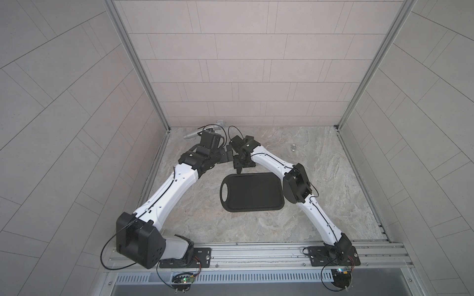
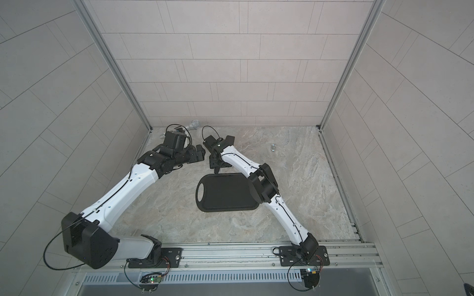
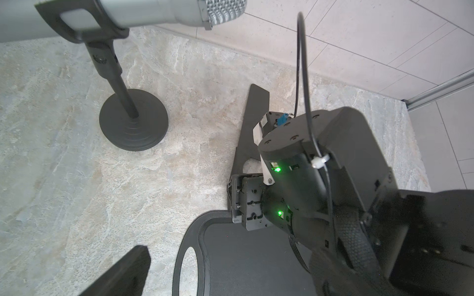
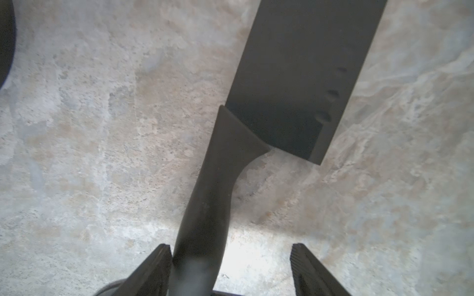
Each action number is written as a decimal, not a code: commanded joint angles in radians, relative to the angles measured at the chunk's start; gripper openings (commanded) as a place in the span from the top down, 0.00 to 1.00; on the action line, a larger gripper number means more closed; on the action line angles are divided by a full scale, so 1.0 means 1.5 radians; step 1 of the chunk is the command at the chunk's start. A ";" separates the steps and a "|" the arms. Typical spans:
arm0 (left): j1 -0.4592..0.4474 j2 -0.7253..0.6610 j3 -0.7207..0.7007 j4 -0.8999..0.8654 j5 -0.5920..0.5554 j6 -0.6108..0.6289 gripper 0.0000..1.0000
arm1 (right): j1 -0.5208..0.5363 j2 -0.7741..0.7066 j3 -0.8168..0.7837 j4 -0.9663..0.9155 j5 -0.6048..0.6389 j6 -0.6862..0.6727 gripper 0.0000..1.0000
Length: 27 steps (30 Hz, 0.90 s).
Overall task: Align the knife with the edge of the cutting board
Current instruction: Move the knife to the center of the board.
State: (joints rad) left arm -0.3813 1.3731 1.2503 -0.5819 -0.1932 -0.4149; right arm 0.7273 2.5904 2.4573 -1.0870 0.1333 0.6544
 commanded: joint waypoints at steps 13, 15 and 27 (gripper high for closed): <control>0.007 0.002 0.015 -0.016 0.010 0.000 0.00 | -0.032 0.011 0.007 -0.020 0.007 0.000 0.41; 0.006 0.002 0.014 -0.018 0.011 0.000 0.00 | -0.035 0.012 0.006 -0.020 0.004 0.001 0.44; 0.007 0.002 0.016 -0.019 0.006 0.003 0.00 | -0.044 0.015 0.003 -0.035 0.014 -0.004 0.53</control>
State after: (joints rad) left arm -0.3752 1.3792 1.2514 -0.5995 -0.1848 -0.4149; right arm 0.6674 2.5904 2.4573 -1.1057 0.1341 0.6506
